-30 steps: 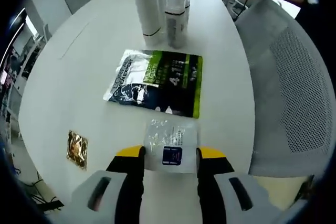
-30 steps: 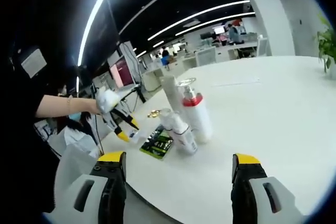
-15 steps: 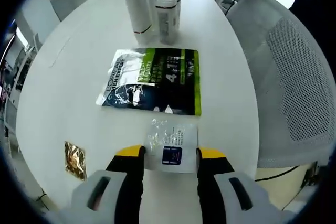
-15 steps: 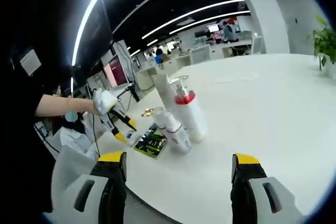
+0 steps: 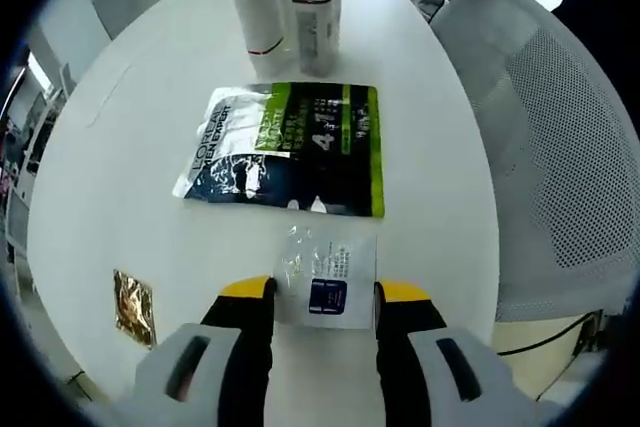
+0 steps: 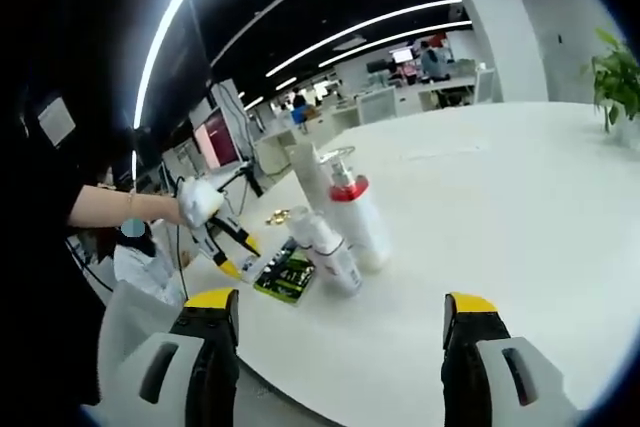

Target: Arrange the skincare products in the storage area until every visible bottle or jar stands upright without overlapping.

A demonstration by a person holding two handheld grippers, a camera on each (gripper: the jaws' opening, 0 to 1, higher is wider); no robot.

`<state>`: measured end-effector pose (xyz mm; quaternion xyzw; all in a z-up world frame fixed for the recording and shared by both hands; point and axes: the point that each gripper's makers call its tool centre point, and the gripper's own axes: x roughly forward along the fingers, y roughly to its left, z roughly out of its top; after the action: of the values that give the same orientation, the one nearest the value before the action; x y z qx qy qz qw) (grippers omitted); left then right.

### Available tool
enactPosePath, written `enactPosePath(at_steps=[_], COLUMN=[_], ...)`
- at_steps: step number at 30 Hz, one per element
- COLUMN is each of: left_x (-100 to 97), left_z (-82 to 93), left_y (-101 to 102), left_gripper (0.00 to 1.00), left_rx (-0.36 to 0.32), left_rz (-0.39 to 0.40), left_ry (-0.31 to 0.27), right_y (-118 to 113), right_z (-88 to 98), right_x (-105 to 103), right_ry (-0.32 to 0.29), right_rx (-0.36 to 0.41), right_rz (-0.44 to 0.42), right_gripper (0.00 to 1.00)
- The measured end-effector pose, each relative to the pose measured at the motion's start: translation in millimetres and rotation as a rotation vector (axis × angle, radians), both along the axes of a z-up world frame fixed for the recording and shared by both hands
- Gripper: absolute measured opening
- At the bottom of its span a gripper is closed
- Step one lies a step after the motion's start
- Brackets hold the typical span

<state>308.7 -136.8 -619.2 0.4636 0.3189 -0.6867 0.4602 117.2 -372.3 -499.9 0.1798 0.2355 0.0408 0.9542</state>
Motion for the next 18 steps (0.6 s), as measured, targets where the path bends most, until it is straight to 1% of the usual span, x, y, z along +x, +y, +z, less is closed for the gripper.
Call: enactPosePath(at_steps=[6, 18], left_x=[0.2, 3.4], left_z=[-3.0, -3.2], left_y=[2.1, 2.2], left_gripper=[0.34, 0.40], left_rx=[0.013, 0.012], left_rz=[0.005, 0.034], left_ry=[-0.004, -0.006], right_y=[0.3, 0.6], right_z=[-0.5, -1.4], right_x=[-0.1, -0.1], right_ry=[0.004, 0.007], right_rx=[-0.002, -0.004], right_rz=[0.001, 0.007], right_gripper=[0.87, 0.86])
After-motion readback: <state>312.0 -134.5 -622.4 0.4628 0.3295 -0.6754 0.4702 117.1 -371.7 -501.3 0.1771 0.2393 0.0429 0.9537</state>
